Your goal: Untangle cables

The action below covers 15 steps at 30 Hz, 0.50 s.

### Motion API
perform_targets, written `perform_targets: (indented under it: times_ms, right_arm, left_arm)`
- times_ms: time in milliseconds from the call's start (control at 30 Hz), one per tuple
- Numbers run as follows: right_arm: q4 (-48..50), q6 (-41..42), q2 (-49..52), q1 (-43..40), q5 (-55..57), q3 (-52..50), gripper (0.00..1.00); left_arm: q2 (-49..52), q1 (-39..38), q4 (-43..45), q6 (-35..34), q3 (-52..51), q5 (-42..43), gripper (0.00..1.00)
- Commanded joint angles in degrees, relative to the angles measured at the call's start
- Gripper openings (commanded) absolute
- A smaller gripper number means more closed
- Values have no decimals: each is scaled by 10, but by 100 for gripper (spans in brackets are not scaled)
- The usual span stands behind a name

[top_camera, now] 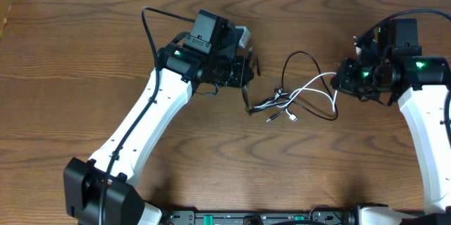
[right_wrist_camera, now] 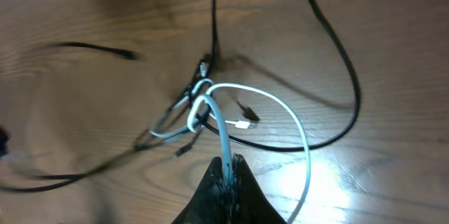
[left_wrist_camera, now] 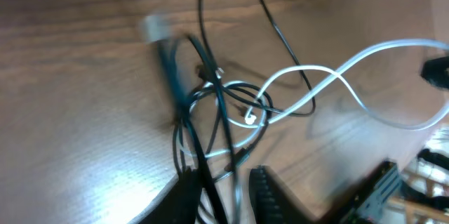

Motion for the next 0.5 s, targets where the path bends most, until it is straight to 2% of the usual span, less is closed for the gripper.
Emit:
perform_targets:
  times_ms: [0, 33, 200, 333, 467]
  right_arm:
    - [13, -12, 15, 0, -43, 4, 1]
    - [15, -14, 22, -1, -44, 4, 1]
    - [26, -28, 31, -16, -90, 4, 1]
    - [25, -61, 31, -31, -124, 4, 1]
    - [26, -118, 30, -39, -197, 4, 1]
  left_arm:
    - [11, 2, 3, 11, 10, -65, 41]
    - [21, 2, 12, 11, 9, -71, 47]
    - [68, -2, 35, 12, 9, -47, 54]
    - [105, -17, 80, 94, 9, 58, 55]
    - [125, -46, 120, 144, 9, 75, 58]
